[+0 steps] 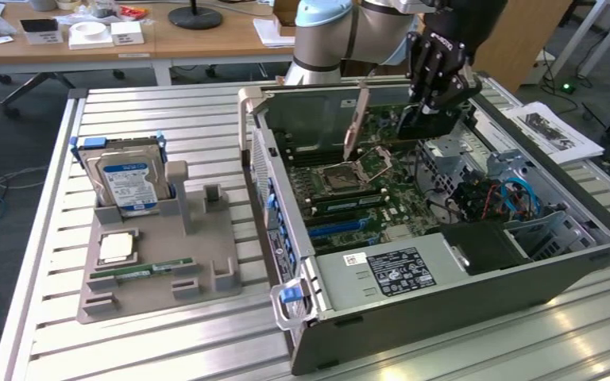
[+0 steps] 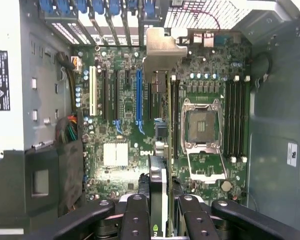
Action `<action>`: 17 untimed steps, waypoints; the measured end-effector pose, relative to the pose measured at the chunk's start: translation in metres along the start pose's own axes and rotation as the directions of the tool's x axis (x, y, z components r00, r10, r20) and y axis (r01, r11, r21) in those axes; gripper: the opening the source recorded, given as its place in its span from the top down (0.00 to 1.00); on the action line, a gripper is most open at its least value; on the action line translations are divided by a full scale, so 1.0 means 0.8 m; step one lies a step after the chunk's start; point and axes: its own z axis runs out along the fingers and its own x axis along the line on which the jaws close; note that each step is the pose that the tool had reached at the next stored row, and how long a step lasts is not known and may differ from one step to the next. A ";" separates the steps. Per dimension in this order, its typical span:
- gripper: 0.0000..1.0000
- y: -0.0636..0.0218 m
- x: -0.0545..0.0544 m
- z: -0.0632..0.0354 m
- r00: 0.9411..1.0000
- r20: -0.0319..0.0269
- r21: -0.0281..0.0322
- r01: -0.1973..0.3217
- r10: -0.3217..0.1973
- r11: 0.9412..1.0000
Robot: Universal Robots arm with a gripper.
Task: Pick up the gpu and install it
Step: 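Insert the gpu into the slot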
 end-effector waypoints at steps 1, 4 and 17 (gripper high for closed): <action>0.73 0.003 0.000 0.000 1.000 0.000 0.000 0.000 0.000 1.000; 0.73 0.011 0.000 0.000 1.000 0.000 0.001 0.000 0.000 1.000; 0.73 0.035 0.001 0.007 1.000 0.000 0.004 0.000 0.000 1.000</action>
